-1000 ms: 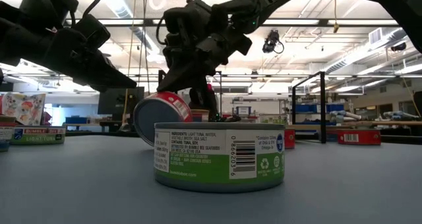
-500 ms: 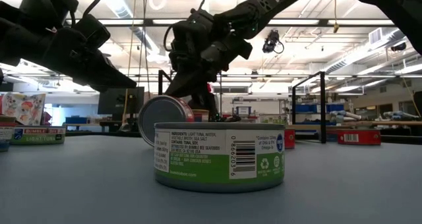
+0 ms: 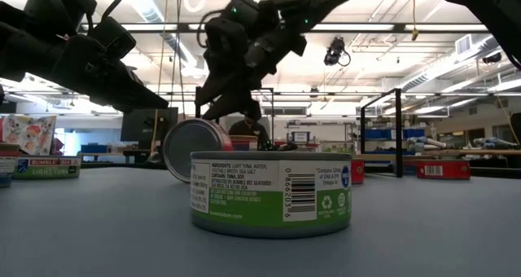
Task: Stack canned seafood by type on shelf
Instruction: Put the red tuna can on the shelf
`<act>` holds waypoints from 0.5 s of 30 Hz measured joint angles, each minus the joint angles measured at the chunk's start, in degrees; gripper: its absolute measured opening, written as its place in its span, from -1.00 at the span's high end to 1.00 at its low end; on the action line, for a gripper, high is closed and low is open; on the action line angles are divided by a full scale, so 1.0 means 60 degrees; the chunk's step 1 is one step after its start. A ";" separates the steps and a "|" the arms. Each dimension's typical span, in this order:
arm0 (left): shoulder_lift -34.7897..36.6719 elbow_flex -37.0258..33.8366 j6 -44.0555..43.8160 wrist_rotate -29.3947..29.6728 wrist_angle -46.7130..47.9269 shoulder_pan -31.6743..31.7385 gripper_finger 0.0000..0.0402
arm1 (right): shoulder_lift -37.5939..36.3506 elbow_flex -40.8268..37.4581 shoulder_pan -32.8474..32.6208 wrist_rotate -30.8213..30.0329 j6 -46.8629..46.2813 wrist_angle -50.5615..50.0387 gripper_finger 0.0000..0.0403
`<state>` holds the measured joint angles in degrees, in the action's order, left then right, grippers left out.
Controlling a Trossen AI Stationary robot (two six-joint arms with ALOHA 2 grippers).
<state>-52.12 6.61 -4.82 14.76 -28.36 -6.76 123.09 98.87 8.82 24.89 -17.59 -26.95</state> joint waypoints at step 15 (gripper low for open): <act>0.0000 0.0000 0.0008 0.0011 0.0019 0.0000 0.97 | -0.0029 0.0686 -0.2454 -0.5691 0.1942 -0.1479 -0.54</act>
<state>-52.12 6.61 -4.78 14.83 -28.24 -6.76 122.91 102.98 -5.90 -9.26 -5.94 -35.83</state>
